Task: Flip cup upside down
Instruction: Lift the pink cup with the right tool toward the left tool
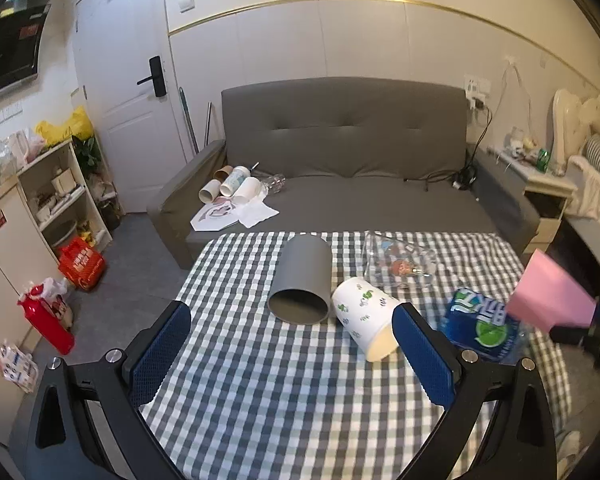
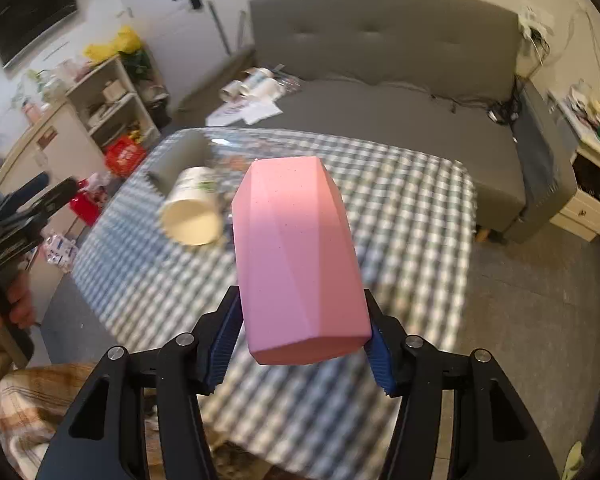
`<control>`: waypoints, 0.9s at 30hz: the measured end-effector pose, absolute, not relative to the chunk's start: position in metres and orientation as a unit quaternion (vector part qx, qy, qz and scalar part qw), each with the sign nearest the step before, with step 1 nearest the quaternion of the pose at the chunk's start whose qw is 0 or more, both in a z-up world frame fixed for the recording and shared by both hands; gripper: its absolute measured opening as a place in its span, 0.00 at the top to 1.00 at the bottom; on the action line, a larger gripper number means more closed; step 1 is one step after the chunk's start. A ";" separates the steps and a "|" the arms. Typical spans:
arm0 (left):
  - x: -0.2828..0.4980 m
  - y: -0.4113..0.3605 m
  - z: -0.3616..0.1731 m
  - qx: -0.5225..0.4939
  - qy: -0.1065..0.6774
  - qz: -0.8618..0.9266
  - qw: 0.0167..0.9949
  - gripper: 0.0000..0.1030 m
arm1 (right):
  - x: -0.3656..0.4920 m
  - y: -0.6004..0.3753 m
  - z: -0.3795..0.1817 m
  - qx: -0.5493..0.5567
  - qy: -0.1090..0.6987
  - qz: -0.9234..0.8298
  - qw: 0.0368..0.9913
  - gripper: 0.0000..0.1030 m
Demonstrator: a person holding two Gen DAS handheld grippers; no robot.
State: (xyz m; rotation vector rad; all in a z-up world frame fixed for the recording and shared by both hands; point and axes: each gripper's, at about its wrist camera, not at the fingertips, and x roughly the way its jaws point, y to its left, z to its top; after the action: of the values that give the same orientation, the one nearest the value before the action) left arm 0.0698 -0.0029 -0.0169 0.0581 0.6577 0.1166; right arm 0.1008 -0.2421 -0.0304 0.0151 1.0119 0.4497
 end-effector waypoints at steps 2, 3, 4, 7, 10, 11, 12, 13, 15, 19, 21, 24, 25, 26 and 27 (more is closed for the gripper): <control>0.061 0.000 -0.016 0.017 0.325 0.049 0.944 0.00 | 0.085 -0.223 -0.029 0.015 0.470 0.221 0.855 0.45; 0.055 0.002 -0.015 0.016 0.325 0.045 0.944 0.00 | 0.078 -0.210 -0.030 0.013 0.466 0.225 0.856 0.45; 0.049 0.003 -0.015 0.019 0.324 0.046 0.945 0.00 | 0.074 -0.201 -0.034 0.011 0.466 0.229 0.855 0.45; 0.036 0.010 -0.014 0.022 0.315 0.048 0.948 0.00 | 0.065 -0.176 -0.050 -0.001 0.473 0.227 0.851 0.45; 0.030 0.015 -0.020 0.016 0.318 0.042 0.947 0.00 | 0.060 -0.159 -0.074 -0.015 0.489 0.213 0.846 0.45; 0.029 0.017 -0.024 0.018 0.322 0.044 0.946 0.00 | 0.059 -0.156 -0.081 -0.018 0.494 0.208 0.844 0.45; 0.029 0.018 -0.027 0.019 0.325 0.046 0.944 0.00 | 0.059 -0.152 -0.087 -0.022 0.499 0.203 0.842 0.45; 0.030 0.019 -0.029 0.019 0.328 0.046 0.943 0.00 | 0.059 -0.149 -0.093 -0.025 0.502 0.199 0.841 0.45; 0.030 0.020 -0.033 0.019 0.330 0.042 0.943 0.00 | 0.060 -0.144 -0.103 -0.025 0.506 0.193 0.840 0.45; 0.035 0.023 -0.039 0.026 0.332 0.042 0.942 0.00 | 0.063 -0.129 -0.115 -0.038 0.509 0.188 0.839 0.45; 0.037 0.025 -0.045 0.022 0.338 0.038 0.940 0.00 | 0.064 -0.122 -0.117 -0.040 0.506 0.188 0.841 0.45; 0.040 0.025 -0.053 0.022 0.347 0.038 0.937 0.00 | 0.065 -0.113 -0.122 -0.047 0.503 0.190 0.841 0.45; 0.040 0.025 -0.055 0.024 0.349 0.038 0.936 0.00 | 0.064 -0.110 -0.124 -0.052 0.502 0.191 0.842 0.45; 0.041 0.026 -0.057 0.025 0.351 0.038 0.935 0.00 | 0.063 -0.109 -0.125 -0.052 0.501 0.192 0.842 0.43; 0.043 0.026 -0.058 0.027 0.354 0.041 0.934 0.00 | 0.062 -0.109 -0.125 -0.048 0.498 0.198 0.843 0.37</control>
State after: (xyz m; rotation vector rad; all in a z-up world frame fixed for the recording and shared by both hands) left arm 0.0426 0.0259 -0.0585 0.0559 0.7234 0.0830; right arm 0.0615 -0.1086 -0.1248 -0.1021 1.0513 0.4189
